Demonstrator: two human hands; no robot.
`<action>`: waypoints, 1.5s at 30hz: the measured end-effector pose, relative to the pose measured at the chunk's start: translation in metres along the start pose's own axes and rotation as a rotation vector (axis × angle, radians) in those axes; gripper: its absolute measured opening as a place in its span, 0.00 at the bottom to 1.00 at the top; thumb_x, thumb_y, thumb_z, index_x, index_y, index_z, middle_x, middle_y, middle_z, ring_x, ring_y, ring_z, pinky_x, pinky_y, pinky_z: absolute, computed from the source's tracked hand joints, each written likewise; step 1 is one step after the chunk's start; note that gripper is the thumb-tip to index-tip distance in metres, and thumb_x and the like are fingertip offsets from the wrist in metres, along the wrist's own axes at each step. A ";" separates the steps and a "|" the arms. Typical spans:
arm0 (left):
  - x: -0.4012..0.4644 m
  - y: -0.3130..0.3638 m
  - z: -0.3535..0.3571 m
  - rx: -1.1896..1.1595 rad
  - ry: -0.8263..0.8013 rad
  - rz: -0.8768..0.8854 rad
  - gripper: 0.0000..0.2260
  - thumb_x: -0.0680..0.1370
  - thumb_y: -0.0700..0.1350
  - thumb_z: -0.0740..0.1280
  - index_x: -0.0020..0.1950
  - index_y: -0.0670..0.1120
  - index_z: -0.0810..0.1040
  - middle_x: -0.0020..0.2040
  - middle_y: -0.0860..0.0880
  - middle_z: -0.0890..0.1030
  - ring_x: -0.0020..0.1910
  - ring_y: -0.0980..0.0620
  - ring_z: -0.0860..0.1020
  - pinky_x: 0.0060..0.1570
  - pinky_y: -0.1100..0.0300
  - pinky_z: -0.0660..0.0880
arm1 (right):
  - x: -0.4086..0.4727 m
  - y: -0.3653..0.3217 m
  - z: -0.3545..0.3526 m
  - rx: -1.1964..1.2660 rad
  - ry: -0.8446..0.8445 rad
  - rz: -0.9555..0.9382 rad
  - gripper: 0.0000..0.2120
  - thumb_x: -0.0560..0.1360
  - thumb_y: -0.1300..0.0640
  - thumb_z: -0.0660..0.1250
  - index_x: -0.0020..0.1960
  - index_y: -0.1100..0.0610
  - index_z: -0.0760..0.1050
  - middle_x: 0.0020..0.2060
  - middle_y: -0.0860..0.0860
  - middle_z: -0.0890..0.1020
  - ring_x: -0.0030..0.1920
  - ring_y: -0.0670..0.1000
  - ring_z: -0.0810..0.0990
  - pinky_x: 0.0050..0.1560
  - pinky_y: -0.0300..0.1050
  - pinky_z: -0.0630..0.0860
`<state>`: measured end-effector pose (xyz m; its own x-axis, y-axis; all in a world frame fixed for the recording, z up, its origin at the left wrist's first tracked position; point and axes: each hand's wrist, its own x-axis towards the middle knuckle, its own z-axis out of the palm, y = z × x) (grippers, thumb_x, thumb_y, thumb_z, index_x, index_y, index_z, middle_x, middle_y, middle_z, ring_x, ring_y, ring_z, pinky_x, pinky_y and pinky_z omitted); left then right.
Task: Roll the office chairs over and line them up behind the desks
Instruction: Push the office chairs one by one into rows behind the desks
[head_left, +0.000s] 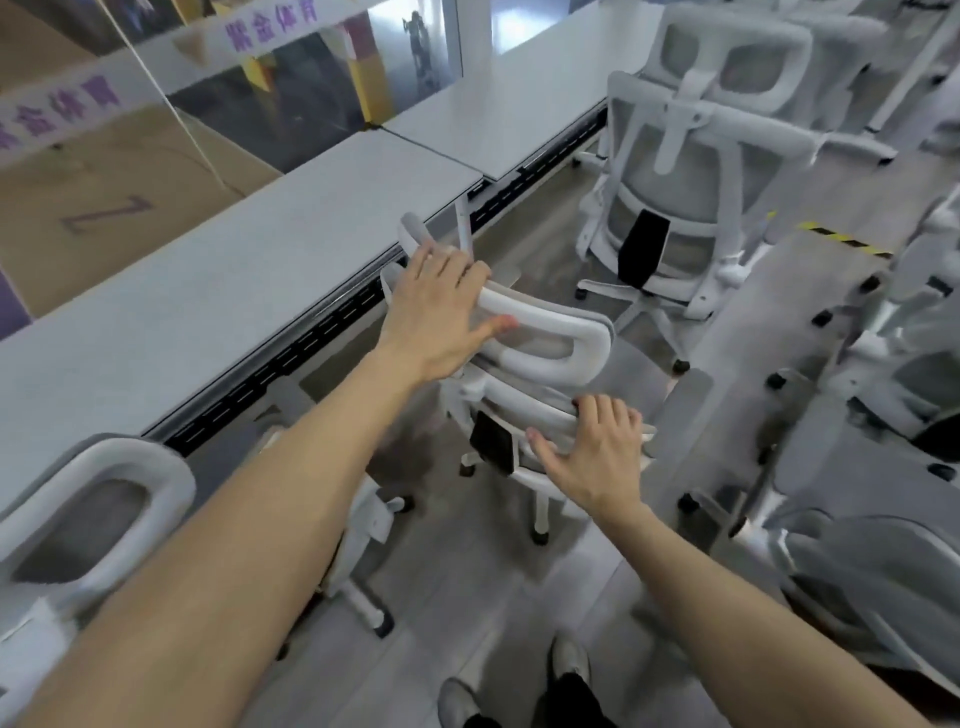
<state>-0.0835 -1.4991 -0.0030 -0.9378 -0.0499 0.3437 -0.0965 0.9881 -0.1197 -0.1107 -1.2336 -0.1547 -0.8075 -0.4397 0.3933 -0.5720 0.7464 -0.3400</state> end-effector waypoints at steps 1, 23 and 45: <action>-0.003 0.005 -0.003 -0.001 0.017 -0.009 0.34 0.84 0.74 0.54 0.66 0.45 0.77 0.63 0.45 0.79 0.69 0.41 0.75 0.82 0.40 0.61 | -0.001 0.004 0.000 0.022 0.038 -0.019 0.30 0.75 0.30 0.71 0.51 0.58 0.77 0.44 0.52 0.78 0.48 0.57 0.76 0.57 0.54 0.71; -0.026 0.081 0.004 -0.008 0.365 -0.171 0.29 0.79 0.73 0.68 0.49 0.45 0.81 0.41 0.48 0.77 0.42 0.44 0.76 0.47 0.49 0.70 | 0.064 0.133 -0.024 0.171 0.049 -0.241 0.41 0.63 0.18 0.74 0.43 0.57 0.76 0.42 0.51 0.75 0.48 0.57 0.74 0.59 0.58 0.72; 0.049 0.008 0.057 0.164 0.489 -0.347 0.22 0.78 0.65 0.72 0.54 0.46 0.85 0.44 0.48 0.82 0.40 0.43 0.78 0.41 0.48 0.72 | 0.259 0.106 0.054 0.204 -0.214 -0.522 0.41 0.63 0.17 0.73 0.49 0.55 0.79 0.46 0.46 0.74 0.54 0.55 0.73 0.67 0.55 0.73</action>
<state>-0.1491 -1.5022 -0.0397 -0.5851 -0.2535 0.7703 -0.4548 0.8890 -0.0528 -0.3885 -1.2956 -0.1353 -0.4115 -0.8291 0.3785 -0.8998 0.3034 -0.3136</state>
